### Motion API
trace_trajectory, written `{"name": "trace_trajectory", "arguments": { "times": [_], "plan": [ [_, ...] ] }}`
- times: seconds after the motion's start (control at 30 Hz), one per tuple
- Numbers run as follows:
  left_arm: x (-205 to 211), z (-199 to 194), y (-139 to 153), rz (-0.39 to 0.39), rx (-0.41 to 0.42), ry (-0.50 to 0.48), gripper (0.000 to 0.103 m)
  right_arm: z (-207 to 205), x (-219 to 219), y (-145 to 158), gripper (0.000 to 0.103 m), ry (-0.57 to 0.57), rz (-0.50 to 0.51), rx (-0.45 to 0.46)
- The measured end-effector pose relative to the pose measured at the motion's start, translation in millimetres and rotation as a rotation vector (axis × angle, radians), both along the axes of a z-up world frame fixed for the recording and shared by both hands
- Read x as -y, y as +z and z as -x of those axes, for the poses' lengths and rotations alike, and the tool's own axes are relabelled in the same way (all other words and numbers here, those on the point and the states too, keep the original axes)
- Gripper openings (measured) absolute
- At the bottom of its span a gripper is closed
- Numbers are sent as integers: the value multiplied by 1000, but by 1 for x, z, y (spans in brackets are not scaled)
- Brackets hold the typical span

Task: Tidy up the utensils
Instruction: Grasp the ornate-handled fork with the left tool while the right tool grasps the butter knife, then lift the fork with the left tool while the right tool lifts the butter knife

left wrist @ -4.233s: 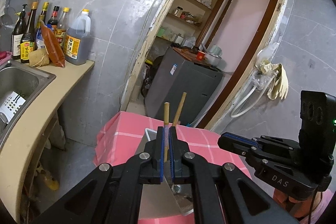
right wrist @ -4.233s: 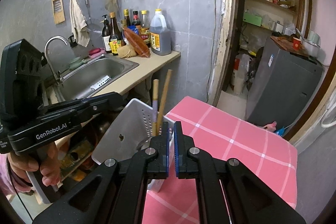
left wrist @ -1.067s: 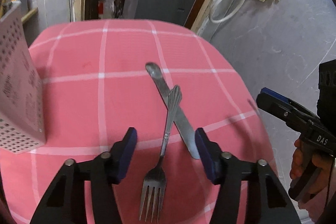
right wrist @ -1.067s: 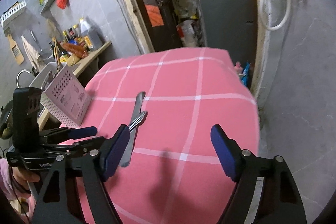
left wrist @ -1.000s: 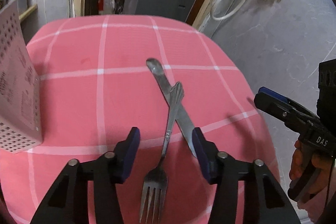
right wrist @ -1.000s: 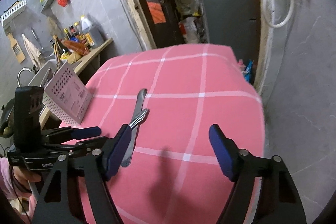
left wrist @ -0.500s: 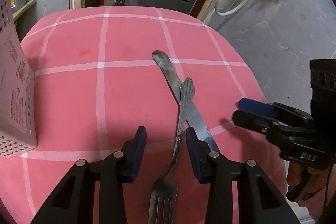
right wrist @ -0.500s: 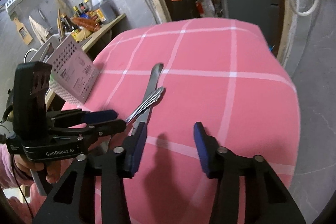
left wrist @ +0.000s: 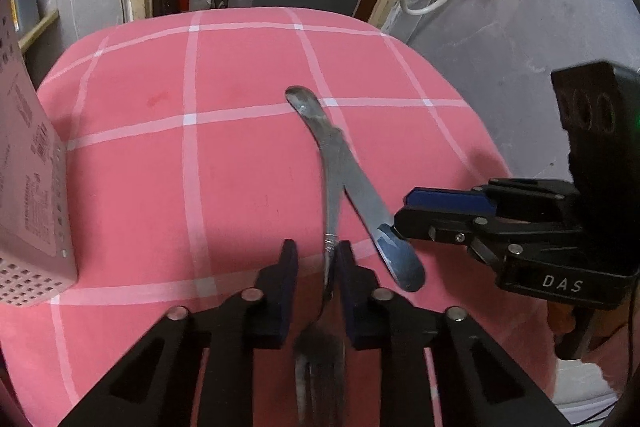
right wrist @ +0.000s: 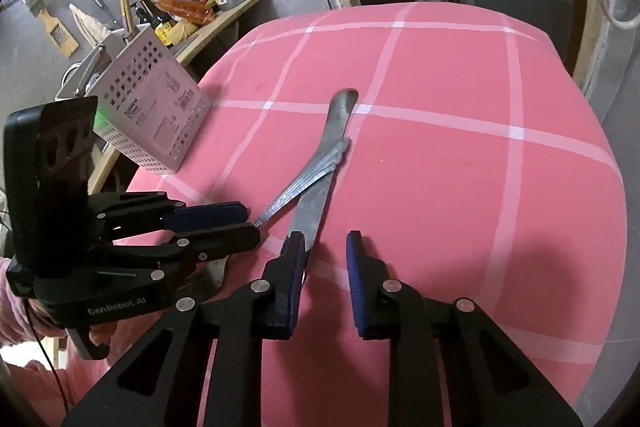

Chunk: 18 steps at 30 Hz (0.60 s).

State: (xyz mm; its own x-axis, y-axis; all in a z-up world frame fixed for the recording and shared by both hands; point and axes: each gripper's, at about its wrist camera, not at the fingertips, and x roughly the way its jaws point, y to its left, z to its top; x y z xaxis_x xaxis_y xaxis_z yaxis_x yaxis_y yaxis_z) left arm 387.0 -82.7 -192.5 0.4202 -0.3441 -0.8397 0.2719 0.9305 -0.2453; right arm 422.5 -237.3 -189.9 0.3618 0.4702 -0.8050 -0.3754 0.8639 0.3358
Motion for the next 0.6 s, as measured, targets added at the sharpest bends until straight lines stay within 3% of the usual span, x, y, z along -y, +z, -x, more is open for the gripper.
{"name": "trace_trajectory", "arguments": {
  "times": [0.07, 0.47, 0.6],
  "plan": [
    [-2, -1, -1, -11, 2, 19, 7, -1, -2, -1, 19, -2, -3, -5],
    [-16, 1, -5, 60, -44, 175, 6, -24, -21, -6, 19, 38, -4, -81],
    [-21, 5, -6, 68, -55, 214, 6, -35, -23, -8, 12, 34, -19, -110]
  ]
}}
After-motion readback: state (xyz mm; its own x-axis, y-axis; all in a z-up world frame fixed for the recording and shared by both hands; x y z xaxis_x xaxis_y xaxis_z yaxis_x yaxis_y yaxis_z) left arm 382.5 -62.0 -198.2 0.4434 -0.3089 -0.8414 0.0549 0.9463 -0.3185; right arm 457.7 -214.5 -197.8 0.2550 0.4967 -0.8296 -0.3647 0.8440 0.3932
